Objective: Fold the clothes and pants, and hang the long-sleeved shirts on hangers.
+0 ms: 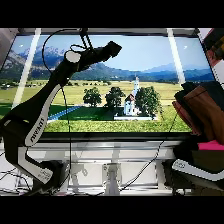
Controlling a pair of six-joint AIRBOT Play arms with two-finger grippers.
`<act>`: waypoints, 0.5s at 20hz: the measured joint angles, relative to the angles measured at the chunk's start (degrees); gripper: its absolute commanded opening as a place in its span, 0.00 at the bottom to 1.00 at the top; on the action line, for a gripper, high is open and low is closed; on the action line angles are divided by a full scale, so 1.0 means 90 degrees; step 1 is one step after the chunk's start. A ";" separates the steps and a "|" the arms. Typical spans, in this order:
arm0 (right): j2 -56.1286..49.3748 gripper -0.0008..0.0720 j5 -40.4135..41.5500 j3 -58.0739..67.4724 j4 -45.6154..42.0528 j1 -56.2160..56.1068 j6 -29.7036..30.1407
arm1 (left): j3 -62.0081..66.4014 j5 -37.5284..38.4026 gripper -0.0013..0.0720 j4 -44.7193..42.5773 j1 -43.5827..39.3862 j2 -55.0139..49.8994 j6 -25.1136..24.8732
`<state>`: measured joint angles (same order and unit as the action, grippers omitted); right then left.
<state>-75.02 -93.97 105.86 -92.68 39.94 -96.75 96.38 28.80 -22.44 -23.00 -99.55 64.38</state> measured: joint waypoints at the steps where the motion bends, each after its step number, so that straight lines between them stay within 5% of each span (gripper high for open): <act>1: 0.0041 0.71 0.0238 0.0238 0.0364 0.0000 0.0090 | 0.0000 -0.0002 0.72 0.0000 0.0000 0.0000 -0.0002; 4: 0.0236 0.43 0.1127 0.0911 0.1938 0.0000 0.0498 | 0.0000 -0.0002 0.72 0.0002 0.0000 0.0000 -0.0002; 7: 0.0593 0.42 0.2038 0.1222 0.3507 0.0000 0.0911 | 0.0000 -0.0002 0.72 0.0002 0.0000 0.0000 -0.0002; 9: 0.0814 0.06 0.2426 0.1307 0.4274 0.0000 0.1093 | 0.0000 -0.0002 0.72 0.0002 0.0000 0.0000 0.0000; 10: 0.0911 0.04 0.2543 0.1336 0.4622 0.0000 0.1156 | 0.0000 -0.0002 0.72 0.0002 0.0000 0.0000 -0.0002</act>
<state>-66.83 -71.09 117.89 -51.09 39.94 -86.35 96.38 28.77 -22.41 -23.00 -99.55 64.36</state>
